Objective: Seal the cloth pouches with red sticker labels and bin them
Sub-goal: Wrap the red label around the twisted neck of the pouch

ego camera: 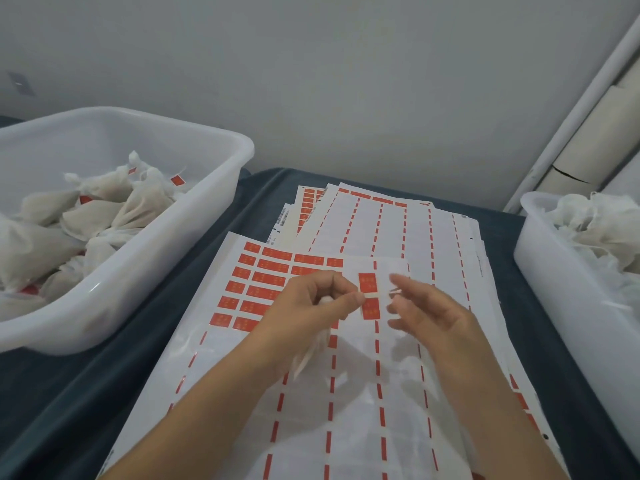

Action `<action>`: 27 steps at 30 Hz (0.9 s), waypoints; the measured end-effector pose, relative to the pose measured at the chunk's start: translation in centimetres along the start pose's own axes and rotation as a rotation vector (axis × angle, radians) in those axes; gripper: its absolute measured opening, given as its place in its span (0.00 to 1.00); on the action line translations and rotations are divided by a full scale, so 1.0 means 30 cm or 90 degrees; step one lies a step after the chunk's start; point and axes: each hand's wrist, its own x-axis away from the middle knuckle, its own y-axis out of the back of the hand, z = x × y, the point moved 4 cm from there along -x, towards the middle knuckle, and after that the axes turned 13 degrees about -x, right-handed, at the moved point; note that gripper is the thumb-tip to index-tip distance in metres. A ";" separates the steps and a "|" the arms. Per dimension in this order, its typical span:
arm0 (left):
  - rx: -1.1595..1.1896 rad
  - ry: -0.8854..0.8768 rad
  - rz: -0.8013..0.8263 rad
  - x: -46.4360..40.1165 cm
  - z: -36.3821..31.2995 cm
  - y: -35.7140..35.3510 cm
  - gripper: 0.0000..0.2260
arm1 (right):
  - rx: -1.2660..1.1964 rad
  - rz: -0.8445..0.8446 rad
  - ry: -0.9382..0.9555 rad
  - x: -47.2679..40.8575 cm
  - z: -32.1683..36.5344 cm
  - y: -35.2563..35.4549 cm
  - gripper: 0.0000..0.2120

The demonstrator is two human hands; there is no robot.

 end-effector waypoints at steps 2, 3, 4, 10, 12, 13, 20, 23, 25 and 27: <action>0.001 -0.003 0.011 0.005 -0.005 -0.010 0.09 | -0.012 0.033 -0.001 0.010 -0.003 -0.022 0.17; 0.000 -0.003 0.013 0.007 -0.007 -0.013 0.09 | -0.016 0.040 0.001 0.012 -0.005 -0.030 0.16; -0.002 -0.004 0.014 0.008 -0.008 -0.014 0.08 | -0.023 0.038 0.001 0.014 -0.007 -0.033 0.15; -0.030 -0.014 0.022 0.010 -0.011 -0.026 0.08 | -0.043 -0.015 0.014 0.015 -0.013 -0.014 0.12; -0.032 -0.019 0.023 0.010 -0.010 -0.028 0.08 | -0.047 -0.016 0.016 0.014 -0.014 -0.013 0.13; -0.034 -0.022 0.023 0.010 -0.010 -0.029 0.08 | -0.048 -0.018 0.017 0.013 -0.015 -0.012 0.12; -0.115 -0.068 0.011 0.006 -0.017 -0.020 0.09 | -0.015 -0.063 0.011 0.007 -0.028 0.001 0.09; -0.186 -0.129 -0.018 0.012 -0.029 -0.025 0.10 | 0.013 -0.083 0.022 0.002 -0.027 0.013 0.06; -0.222 -0.185 -0.061 0.023 -0.032 -0.034 0.11 | 0.025 -0.091 0.027 0.001 -0.025 0.018 0.08; -0.263 -0.225 -0.098 0.035 -0.036 -0.047 0.08 | 0.032 -0.094 0.033 0.000 -0.021 0.022 0.08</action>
